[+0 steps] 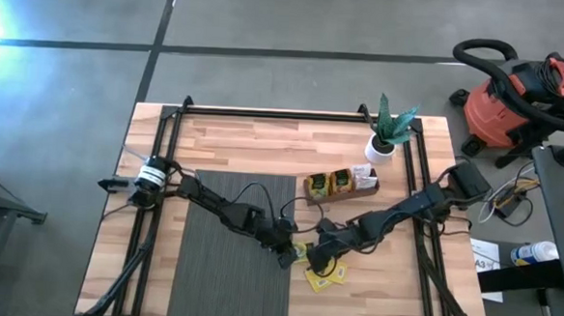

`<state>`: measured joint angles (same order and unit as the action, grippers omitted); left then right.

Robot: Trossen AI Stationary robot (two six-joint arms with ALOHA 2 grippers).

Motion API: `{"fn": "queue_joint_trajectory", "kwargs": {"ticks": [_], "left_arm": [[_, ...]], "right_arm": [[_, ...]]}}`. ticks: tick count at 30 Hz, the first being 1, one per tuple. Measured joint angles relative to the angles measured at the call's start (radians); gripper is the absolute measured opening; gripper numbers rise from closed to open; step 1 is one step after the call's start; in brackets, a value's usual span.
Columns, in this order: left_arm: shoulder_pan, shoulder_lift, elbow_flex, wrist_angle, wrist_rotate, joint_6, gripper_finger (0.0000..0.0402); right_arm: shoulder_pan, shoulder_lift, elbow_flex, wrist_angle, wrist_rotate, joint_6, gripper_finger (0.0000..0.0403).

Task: Pick & Place Tea
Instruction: Put the yellow tea bag into the middle section of the wooden organizer

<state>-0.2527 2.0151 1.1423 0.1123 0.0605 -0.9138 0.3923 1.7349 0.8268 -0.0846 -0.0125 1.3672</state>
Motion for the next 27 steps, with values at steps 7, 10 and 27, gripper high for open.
{"fn": "queue_joint_trajectory", "kwargs": {"ticks": [7,10,27], "left_arm": [[0.0,0.007,0.0,0.011,0.0,-0.013,0.0],[0.0,0.008,0.0,0.012,-0.001,-0.013,0.0],[0.0,-0.008,-0.002,0.03,0.0,-0.012,0.0]], "right_arm": [[-0.01,0.044,0.0,0.078,0.011,0.003,0.0181],[-0.012,0.05,0.0,0.088,0.021,0.003,0.0172],[-0.017,0.042,-0.002,0.038,0.067,-0.009,0.0015]]}}
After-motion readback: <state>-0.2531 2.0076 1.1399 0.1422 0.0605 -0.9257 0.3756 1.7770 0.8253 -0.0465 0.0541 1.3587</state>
